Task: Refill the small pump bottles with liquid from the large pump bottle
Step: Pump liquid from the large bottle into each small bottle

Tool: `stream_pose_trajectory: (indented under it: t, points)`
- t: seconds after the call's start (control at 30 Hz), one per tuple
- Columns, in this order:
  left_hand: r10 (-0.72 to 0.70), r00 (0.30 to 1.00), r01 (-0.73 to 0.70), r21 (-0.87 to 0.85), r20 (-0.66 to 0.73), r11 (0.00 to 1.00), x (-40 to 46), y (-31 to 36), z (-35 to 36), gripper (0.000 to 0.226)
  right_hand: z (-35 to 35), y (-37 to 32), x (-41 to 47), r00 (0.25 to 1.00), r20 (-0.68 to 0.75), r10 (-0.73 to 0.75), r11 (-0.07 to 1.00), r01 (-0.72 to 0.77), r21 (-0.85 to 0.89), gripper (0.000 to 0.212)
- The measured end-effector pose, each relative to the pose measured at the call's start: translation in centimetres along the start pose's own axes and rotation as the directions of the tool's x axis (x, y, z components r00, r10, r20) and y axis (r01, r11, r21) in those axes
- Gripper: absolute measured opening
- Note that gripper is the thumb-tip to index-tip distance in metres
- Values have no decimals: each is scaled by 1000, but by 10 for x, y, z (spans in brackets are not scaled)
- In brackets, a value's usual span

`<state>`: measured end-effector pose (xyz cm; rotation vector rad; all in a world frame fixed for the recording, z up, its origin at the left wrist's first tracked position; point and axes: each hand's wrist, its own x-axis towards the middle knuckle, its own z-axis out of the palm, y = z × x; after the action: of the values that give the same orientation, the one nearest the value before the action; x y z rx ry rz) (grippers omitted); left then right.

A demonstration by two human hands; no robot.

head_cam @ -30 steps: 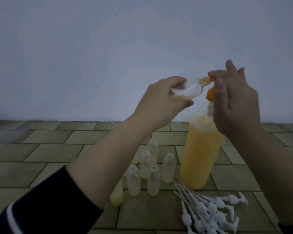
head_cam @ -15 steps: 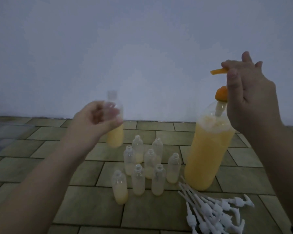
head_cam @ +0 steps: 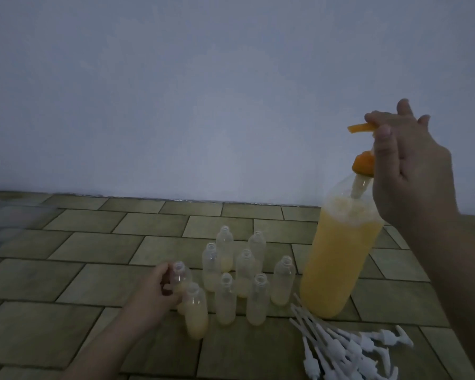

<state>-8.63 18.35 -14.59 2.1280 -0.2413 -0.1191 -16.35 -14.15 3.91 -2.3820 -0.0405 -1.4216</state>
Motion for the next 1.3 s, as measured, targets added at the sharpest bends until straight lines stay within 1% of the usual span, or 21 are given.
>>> stream_pose_trajectory:
  t: [0.13, 0.17, 0.23, 0.27, 0.3, 0.37, 0.4, 0.43, 0.47, 0.5, 0.57, 0.6, 0.67, 0.77, 0.9, 0.97, 1.07, 1.13, 1.2, 1.27, 1.3]
  points:
    - [7, 1000, -7, 5, 14, 1000, 3, -1, -2, 38, 0, 1, 0, 1000, 0, 13, 1000, -13, 2, 48]
    - [7, 999, -7, -10, 41, 1000, 1, 2, -4, 40, 0, 1, 1, 1000, 1, 11, 1000, -11, 1, 47]
    - [-6, 982, 8, -8, 190, 1000, -2, 5, -14, 53, 0, 2, 1, 1000, 3, 9, 1000, -9, 4, 47]
    - [-14, 972, 13, 5, 235, 1000, -1, 5, -23, 61, 0, 2, 1, 1000, 3, 10, 1000, -10, 5, 47]
    - [-9, 977, 9, 0, 211, 1000, 4, 5, -32, 64, 0, 2, 1, 1000, 2, 12, 1000, -12, 4, 47]
    - [6, 1000, -6, -72, -7, 997, 17, 12, -45, 54, 0, 2, 1, 1000, 0, 15, 1000, -15, 2, 47]
    - [6, 997, -13, -96, -77, 995, 23, 21, -47, 47, 0, 2, 1, 1000, -1, 15, 1000, -15, 3, 47]
    - [4, 996, -10, -72, -86, 997, 29, 34, -44, 44, 1, 2, 1, 1000, -1, 16, 1000, -16, 4, 47]
    - [-5, 1000, 6, 30, -28, 1000, 35, 46, -39, 49, 1, 2, 1, 1000, -2, 19, 1000, -19, 7, 47]
    - [-38, 997, 26, 183, 62, 983, 42, 58, -32, 57, 1, 2, 1, 1000, -2, 21, 1000, -21, 10, 47]
    - [-157, 966, 47, 460, 204, 887, 55, 77, -19, 73, 1, 1, 1, 1000, -1, 20, 1000, -20, 4, 47]
    - [-209, 948, 50, 536, 239, 842, 62, 82, -13, 78, 1, 2, 1, 1000, 1, 17, 1000, -17, 0, 47]
    - [-252, 929, 41, 601, 272, 799, 70, 86, -3, 78, 0, 2, 2, 1000, 4, 11, 1000, -11, 5, 47]
    - [-232, 934, 12, 626, 271, 780, 73, 85, 6, 62, -1, 4, 3, 1000, 8, 7, 1000, -7, 10, 47]
    - [-190, 950, 21, 552, 250, 834, 72, 79, 13, 31, 0, 6, 4, 1000, 3, -2, 1000, 2, -2, 50]
    - [-147, 966, 16, 519, 213, 855, 71, 77, 12, 25, 0, 6, 4, 1000, -1, 9, 1000, -9, -1, 51]
    - [-97, 981, 13, 440, 169, 898, 66, 79, -3, 27, 1, 4, 3, 1000, -7, 14, 1000, -14, 4, 49]
    - [-38, 992, 2, 283, 122, 959, 57, 88, -24, 29, 0, 4, 2, 1000, -9, 15, 1000, -15, -13, 46]
    - [73, 996, -76, 60, 47, 995, 46, 106, -44, 34, 0, 4, 3, 1000, -1, 3, 999, -3, -41, 48]
    - [202, 978, -206, -167, -43, 964, 34, 134, -52, 38, 1, 4, 4, 1000, 12, -11, 998, 11, -55, 54]
    - [271, 959, -282, -279, -79, 918, 29, 152, -50, 39, 1, 5, 4, 1000, 15, -10, 998, 11, -55, 55]
